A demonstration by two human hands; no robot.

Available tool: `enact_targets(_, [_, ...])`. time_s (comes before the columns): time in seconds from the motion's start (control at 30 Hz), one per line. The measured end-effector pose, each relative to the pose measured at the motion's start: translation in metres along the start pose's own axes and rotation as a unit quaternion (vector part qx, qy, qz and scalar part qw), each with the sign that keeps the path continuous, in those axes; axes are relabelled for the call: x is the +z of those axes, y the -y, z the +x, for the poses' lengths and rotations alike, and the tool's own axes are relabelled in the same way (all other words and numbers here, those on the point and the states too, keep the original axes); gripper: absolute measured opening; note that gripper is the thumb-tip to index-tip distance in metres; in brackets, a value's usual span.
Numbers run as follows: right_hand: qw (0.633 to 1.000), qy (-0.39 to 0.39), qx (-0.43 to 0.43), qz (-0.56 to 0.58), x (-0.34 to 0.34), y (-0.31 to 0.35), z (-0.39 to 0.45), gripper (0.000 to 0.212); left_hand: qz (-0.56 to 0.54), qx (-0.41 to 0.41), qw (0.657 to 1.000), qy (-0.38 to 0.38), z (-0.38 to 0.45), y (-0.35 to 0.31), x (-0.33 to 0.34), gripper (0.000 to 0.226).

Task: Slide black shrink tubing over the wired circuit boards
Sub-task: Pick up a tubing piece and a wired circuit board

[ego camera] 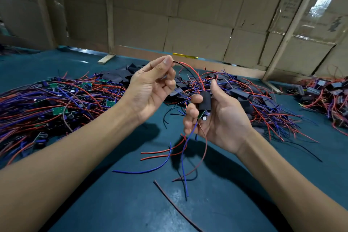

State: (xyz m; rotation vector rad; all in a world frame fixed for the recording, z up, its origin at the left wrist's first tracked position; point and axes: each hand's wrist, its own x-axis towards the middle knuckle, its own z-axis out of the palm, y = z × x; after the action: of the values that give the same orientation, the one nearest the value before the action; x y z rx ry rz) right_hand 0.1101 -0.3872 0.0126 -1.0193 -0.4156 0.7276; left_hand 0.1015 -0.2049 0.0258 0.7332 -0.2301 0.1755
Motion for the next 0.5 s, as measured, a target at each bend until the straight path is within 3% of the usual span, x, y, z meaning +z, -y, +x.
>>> enact_targets(0.23, [0.999,0.032,-0.006,0.016,0.007,-0.002,-0.001,0.06,-0.05,-0.011,0.997,-0.052,0.004,0.0,-0.002,0.008])
enact_targets(0.5, [0.999,0.017,-0.042,-0.015,0.011,-0.01,0.001,0.049,-0.062,-0.031,0.995,-0.078,0.006,0.0,-0.009,0.013])
